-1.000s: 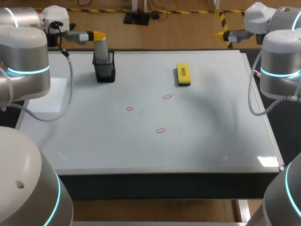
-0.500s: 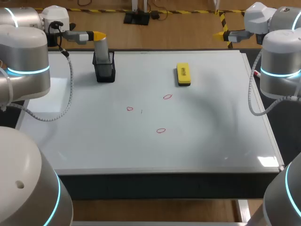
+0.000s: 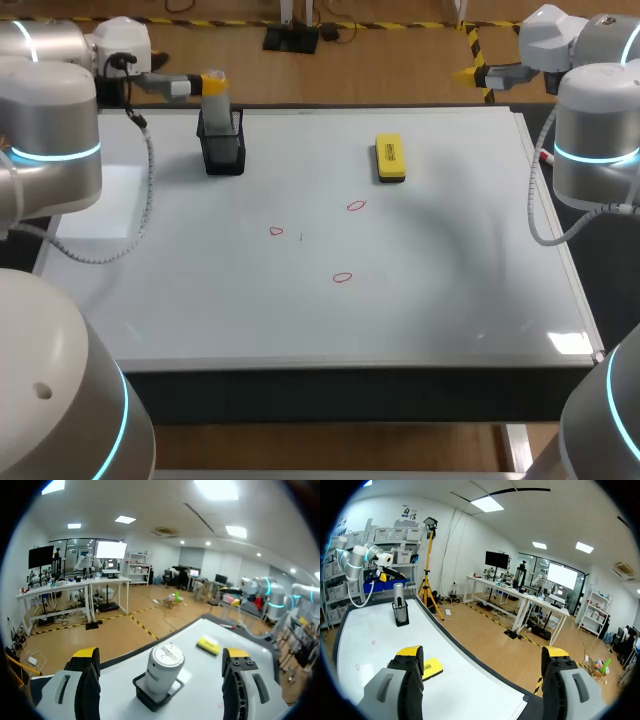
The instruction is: Pick up the inspection probe, press it on each red-marked spot on the whiteboard one by one, put down the probe, pick up the eraser, and wipe off all the red marks.
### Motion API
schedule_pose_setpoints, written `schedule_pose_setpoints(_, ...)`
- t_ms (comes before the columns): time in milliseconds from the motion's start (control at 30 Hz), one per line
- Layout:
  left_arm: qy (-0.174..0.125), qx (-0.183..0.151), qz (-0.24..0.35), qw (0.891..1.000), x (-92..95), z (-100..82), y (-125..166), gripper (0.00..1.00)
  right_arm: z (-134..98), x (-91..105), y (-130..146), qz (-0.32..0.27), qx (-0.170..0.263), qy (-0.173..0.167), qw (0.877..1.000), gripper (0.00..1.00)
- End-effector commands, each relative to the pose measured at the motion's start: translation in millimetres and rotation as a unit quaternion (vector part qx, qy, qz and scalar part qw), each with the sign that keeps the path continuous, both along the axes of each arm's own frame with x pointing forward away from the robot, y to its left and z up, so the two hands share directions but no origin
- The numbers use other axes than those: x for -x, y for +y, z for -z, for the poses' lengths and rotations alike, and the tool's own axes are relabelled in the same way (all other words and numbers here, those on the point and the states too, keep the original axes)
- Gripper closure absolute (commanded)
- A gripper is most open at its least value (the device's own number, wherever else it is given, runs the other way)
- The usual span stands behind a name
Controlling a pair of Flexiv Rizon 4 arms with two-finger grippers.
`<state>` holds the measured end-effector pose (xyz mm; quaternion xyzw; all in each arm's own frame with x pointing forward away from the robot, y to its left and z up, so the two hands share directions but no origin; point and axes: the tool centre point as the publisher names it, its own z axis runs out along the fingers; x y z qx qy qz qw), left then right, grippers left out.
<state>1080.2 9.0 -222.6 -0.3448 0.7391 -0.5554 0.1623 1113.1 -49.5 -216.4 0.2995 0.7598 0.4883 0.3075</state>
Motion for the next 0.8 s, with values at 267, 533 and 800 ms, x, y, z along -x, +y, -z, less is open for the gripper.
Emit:
schedule_pose_setpoints(267,-0.034,0.047,0.155,0.986,7.8,1.6,-1,0.00,0,-0.4,0,0.000,0.000,0.001,1.000,0.00)
schedule_pose_setpoints(533,-0.054,0.087,0.281,0.954,5.9,2.3,-5,0.00,0,-0.4,0,0.000,0.000,0.001,1.000,0.00)
schedule_pose_setpoints(800,-0.069,0.114,0.351,0.927,6.5,9.7,-13,0.00,0,-0.4,0,0.000,0.000,0.001,1.000,0.00)
